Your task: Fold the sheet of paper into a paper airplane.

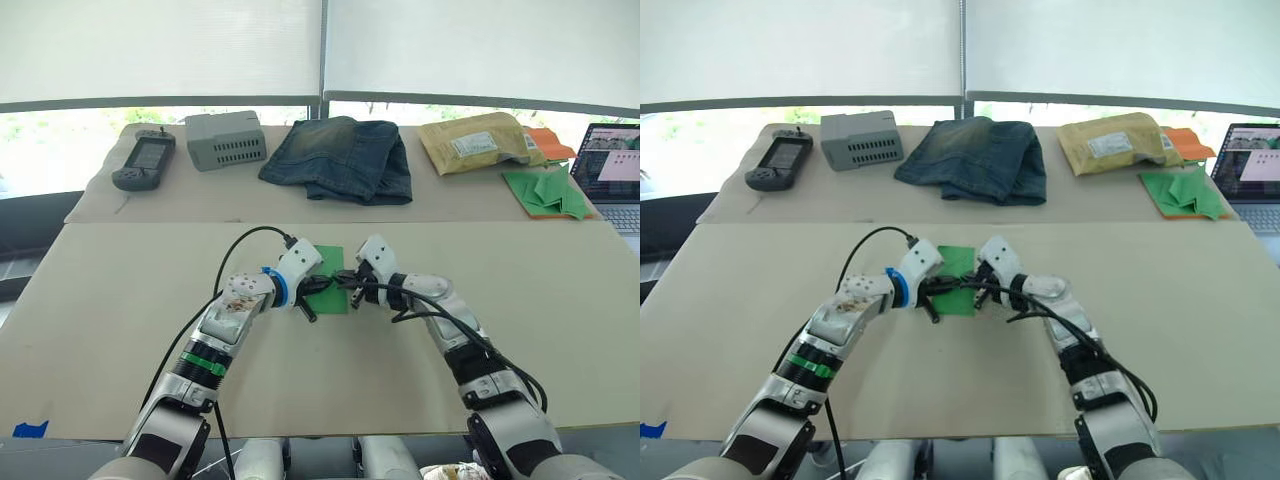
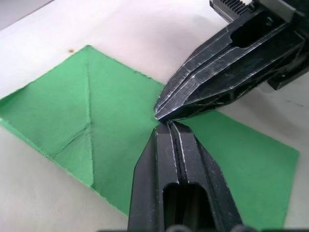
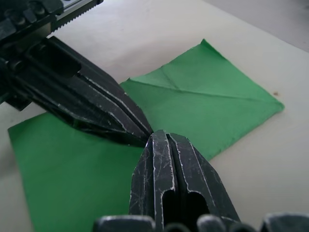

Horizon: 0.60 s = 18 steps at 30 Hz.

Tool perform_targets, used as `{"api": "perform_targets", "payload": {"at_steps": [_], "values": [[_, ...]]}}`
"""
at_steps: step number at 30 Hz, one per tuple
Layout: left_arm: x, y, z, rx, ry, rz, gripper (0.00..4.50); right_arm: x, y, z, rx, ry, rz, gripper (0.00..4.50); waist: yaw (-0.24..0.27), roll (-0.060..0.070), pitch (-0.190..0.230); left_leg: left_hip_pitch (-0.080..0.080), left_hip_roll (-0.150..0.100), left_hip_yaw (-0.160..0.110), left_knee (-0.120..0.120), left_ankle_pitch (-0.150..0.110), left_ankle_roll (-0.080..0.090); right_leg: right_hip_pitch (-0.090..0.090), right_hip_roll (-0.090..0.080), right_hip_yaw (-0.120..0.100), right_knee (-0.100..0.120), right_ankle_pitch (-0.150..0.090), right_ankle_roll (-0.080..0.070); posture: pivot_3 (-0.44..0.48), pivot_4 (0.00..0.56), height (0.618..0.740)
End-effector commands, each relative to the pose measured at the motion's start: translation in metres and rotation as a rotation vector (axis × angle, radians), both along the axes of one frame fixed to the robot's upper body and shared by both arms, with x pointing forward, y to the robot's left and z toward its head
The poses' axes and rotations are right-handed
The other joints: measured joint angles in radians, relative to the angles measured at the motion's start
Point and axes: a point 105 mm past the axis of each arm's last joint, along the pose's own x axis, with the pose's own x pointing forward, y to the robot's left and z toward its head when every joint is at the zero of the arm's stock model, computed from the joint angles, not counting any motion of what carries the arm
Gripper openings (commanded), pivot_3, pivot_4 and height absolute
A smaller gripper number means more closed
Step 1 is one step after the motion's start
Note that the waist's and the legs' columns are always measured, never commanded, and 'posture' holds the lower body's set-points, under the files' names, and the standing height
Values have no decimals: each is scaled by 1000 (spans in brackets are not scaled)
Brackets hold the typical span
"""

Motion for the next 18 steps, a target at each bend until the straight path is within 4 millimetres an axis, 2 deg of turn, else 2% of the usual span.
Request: {"api": "perform_targets", "payload": {"at_steps": [1,7,12,14,18], "values": [[-3,1,-15,39,54,5,0,-33,10,-27,-42,133,116,44,-2,-1,-2,0,0,0,0,0,0,0,0,0,0,0,0,0,150,728],[-1,6,-15,48,52,10,0,-66,9,-36,-51,195,199,44,-2,-1,-5,1,0,0,-1,0,0,0,1,0,0,-1,1,0,150,728],[0,6,-14,49,51,9,0,-74,6,-39,-55,217,200,44,-2,-2,-6,1,1,1,-1,0,0,0,1,0,-1,-1,1,0,150,728],[-1,6,-14,49,52,7,0,-69,5,-26,-7,183,179,44,-1,-2,-6,1,1,2,-1,0,0,0,1,0,-1,-1,1,0,150,728],[-3,8,-11,28,55,9,0,-69,7,15,91,121,208,44,-1,-2,-5,-1,1,2,-1,0,0,-1,1,0,-1,-1,1,0,150,728]]}}
